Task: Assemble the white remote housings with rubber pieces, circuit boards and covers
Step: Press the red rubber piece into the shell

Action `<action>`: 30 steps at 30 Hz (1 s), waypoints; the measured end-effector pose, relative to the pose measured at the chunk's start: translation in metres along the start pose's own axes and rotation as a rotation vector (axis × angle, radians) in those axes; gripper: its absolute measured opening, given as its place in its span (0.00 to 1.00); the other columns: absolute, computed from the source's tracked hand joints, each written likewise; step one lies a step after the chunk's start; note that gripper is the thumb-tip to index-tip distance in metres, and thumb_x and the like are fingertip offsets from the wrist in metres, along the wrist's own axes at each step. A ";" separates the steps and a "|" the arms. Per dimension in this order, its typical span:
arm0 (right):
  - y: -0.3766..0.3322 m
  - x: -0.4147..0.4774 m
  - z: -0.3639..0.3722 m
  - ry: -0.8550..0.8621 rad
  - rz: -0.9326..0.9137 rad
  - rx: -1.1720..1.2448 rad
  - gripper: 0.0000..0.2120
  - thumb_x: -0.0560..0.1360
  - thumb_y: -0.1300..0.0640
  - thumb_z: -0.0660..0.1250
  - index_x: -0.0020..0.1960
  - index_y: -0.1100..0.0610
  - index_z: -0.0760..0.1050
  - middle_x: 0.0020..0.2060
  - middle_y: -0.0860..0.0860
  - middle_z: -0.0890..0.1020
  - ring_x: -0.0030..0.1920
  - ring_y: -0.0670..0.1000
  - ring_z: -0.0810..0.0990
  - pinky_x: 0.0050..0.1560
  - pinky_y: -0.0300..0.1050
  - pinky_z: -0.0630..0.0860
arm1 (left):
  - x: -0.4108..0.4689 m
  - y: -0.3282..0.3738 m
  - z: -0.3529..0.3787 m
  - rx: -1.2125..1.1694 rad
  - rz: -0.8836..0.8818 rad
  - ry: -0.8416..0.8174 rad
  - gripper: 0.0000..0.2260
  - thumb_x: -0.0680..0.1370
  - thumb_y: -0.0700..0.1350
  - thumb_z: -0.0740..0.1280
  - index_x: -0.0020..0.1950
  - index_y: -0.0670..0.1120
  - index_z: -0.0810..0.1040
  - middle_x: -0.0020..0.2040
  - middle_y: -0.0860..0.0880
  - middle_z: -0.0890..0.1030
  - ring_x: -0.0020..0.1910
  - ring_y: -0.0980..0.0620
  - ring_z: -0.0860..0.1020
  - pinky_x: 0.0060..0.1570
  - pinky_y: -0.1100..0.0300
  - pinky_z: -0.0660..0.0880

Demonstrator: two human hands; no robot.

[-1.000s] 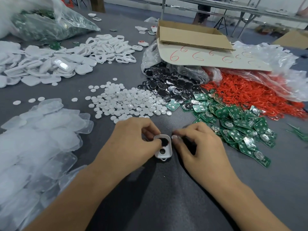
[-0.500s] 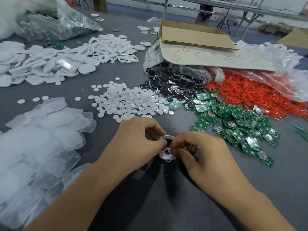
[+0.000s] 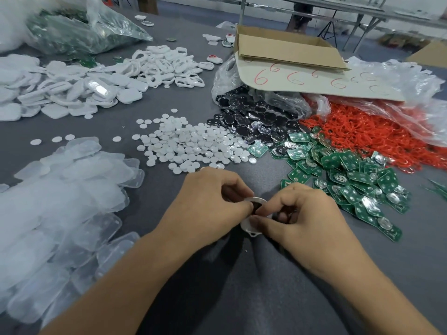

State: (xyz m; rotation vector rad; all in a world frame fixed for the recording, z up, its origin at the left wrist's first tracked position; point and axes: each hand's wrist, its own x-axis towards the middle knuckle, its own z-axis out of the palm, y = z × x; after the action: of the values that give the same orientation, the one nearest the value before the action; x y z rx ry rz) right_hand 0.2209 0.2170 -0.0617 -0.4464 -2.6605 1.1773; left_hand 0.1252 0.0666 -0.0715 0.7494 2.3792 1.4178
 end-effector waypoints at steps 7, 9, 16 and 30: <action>0.002 0.002 -0.008 -0.058 0.066 0.171 0.16 0.63 0.61 0.83 0.39 0.53 0.76 0.30 0.52 0.82 0.30 0.54 0.80 0.33 0.54 0.79 | -0.002 0.005 0.003 -0.068 0.011 -0.058 0.06 0.71 0.42 0.78 0.43 0.53 0.87 0.35 0.57 0.85 0.36 0.62 0.83 0.36 0.70 0.76; 0.002 0.000 -0.006 -0.014 0.024 0.115 0.16 0.62 0.60 0.84 0.38 0.51 0.77 0.31 0.50 0.81 0.34 0.55 0.82 0.39 0.59 0.81 | -0.002 0.005 0.003 -0.052 0.019 -0.053 0.06 0.70 0.42 0.78 0.42 0.53 0.87 0.34 0.57 0.85 0.34 0.63 0.82 0.34 0.71 0.74; 0.003 0.001 0.003 -0.010 0.077 0.245 0.14 0.62 0.63 0.83 0.39 0.48 0.83 0.29 0.50 0.81 0.30 0.49 0.78 0.37 0.51 0.79 | -0.002 0.005 0.000 0.040 0.049 -0.044 0.04 0.70 0.43 0.77 0.40 0.52 0.86 0.33 0.58 0.84 0.32 0.64 0.81 0.33 0.73 0.73; -0.001 -0.005 -0.002 -0.044 -0.003 0.112 0.15 0.62 0.61 0.83 0.40 0.50 0.79 0.32 0.49 0.80 0.34 0.54 0.82 0.40 0.58 0.81 | -0.003 0.007 -0.003 0.006 0.063 -0.149 0.07 0.71 0.41 0.75 0.42 0.53 0.86 0.33 0.57 0.85 0.34 0.64 0.83 0.34 0.73 0.73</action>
State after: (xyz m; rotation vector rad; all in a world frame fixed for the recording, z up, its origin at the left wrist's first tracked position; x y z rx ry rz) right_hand 0.2256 0.2164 -0.0602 -0.4026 -2.6132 1.3419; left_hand 0.1288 0.0652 -0.0642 0.9060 2.2660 1.3288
